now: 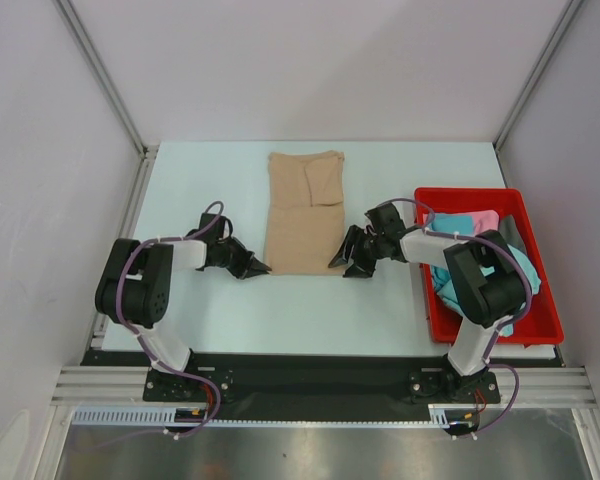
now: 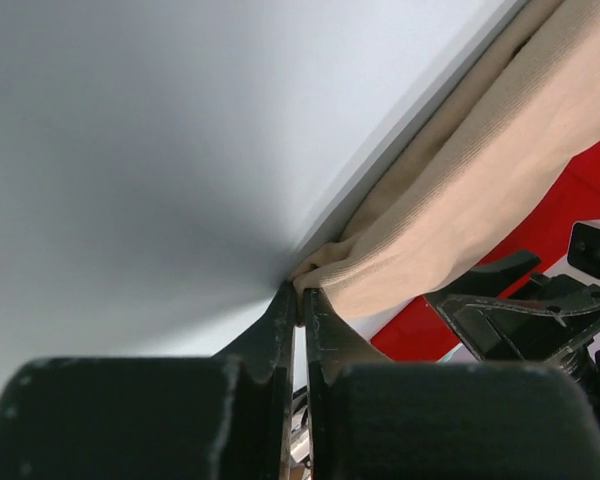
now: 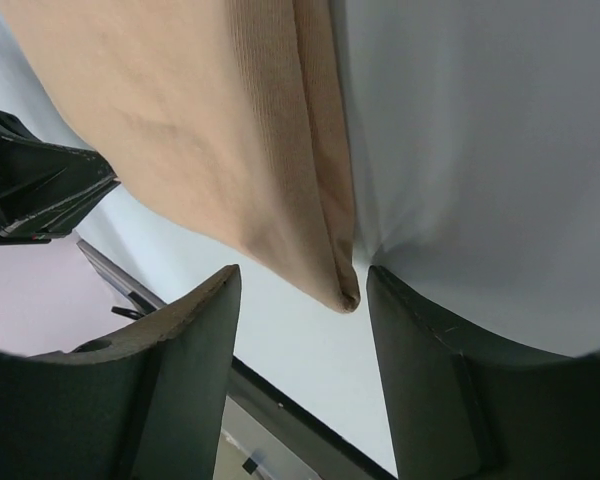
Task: Fold and stack the t-shirts
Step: Fold the tshirt
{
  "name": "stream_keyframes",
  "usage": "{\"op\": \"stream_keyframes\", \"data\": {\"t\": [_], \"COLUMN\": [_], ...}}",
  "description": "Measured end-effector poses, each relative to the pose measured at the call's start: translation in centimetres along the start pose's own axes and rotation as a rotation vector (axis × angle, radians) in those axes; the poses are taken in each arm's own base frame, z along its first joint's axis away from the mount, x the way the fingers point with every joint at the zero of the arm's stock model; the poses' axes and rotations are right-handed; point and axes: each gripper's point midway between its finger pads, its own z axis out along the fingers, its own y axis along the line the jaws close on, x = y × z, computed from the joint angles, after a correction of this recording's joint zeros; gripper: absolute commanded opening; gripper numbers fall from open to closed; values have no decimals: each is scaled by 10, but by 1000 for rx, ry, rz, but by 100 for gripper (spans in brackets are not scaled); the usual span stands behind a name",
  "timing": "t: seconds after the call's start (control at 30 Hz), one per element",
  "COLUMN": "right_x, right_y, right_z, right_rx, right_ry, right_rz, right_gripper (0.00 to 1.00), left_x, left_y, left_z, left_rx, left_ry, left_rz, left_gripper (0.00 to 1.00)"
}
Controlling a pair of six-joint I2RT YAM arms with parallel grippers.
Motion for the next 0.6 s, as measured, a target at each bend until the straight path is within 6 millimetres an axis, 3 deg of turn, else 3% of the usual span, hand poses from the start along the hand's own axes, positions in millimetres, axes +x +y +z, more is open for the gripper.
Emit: {"op": "stream_keyframes", "data": {"t": [0.2,0.3,0.37,0.4,0.6], "right_x": [-2,-3,-2,-3,-2], "right_y": [0,-3,-7,-9,-12], "right_z": [3,6,8,9,10], "right_rx": [-1,9,17,27,35], "right_ry": [-4,-9,-6,-8,-10], "right_rz": [18,21,20,22,-12], "right_gripper": [50,33,14,0,0], "left_x": [0,1,1,1,3], "left_y": [-1,-1,-1,-1,2], "left_z": [1,1,1,1,-1], "left_rx": [4,7,8,8,-1], "left_ry": [8,13,12,12,-26], "left_rz": [19,29,36,39,96], "left_gripper": [0,0,0,0,1]}}
